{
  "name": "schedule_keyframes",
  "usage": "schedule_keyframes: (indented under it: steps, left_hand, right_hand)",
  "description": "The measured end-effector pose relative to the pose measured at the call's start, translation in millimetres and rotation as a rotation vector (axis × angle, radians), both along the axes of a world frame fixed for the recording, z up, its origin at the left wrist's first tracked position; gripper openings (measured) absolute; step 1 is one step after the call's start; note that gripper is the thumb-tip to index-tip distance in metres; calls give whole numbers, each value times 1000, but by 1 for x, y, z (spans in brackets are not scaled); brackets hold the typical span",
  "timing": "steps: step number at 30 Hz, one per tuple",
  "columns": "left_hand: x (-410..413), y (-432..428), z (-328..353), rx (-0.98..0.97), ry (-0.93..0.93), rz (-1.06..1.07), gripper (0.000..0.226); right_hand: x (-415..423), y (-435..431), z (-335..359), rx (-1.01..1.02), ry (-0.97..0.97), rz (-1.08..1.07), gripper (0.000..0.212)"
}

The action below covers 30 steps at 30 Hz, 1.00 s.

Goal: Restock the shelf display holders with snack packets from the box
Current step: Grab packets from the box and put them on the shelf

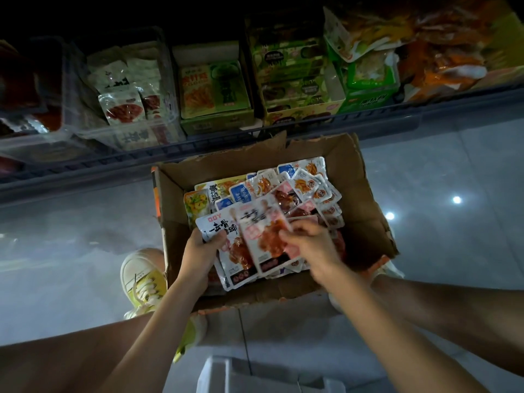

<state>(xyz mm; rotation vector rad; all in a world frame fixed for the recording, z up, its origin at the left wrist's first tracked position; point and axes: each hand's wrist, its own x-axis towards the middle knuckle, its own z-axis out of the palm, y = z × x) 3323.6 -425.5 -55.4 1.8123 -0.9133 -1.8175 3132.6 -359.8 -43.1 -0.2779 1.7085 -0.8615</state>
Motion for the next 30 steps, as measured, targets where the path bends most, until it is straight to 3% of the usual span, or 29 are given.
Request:
schedule_keyframes:
  steps: [3, 8, 13, 16, 19, 22, 23, 26, 28, 30]
  left_hand:
    - [0, 4, 8, 94, 129, 134, 16]
    - [7, 8, 12, -26, 69, 25, 27]
    - [15, 3, 10, -44, 26, 7, 26]
    - [17, 3, 8, -54, 2, -5, 34]
    - [18, 3, 4, -61, -17, -17, 36]
    - [17, 2, -1, -76, -42, -48, 41]
    - [16, 2, -2, -82, -44, -59, 41]
    - [10, 5, -3, -95, -40, -63, 35]
    - [5, 8, -4, -83, -19, -37, 33]
    - [2, 10, -5, -49, 6, 4, 37]
  right_hand:
    - [37, 1, -5, -10, 76, 135, 12]
    - [43, 4, -17, -49, 155, 257, 12]
    - [-31, -14, -64, 58, 1002, 669, 48]
    - [-48, -19, -78, 55, 1183, 1036, 48]
    - [-53, -16, -82, 11, 1234, 968, 32]
    - [-60, -10, -72, 62, 1093, 574, 13]
    - [-62, -9, -63, 46, 916, 378, 11]
    - [-50, -5, -25, -79, 153, -184, 3]
    - [-29, -2, -10, -59, -88, -187, 8]
    - [-7, -3, -8, -10, -61, -34, 12]
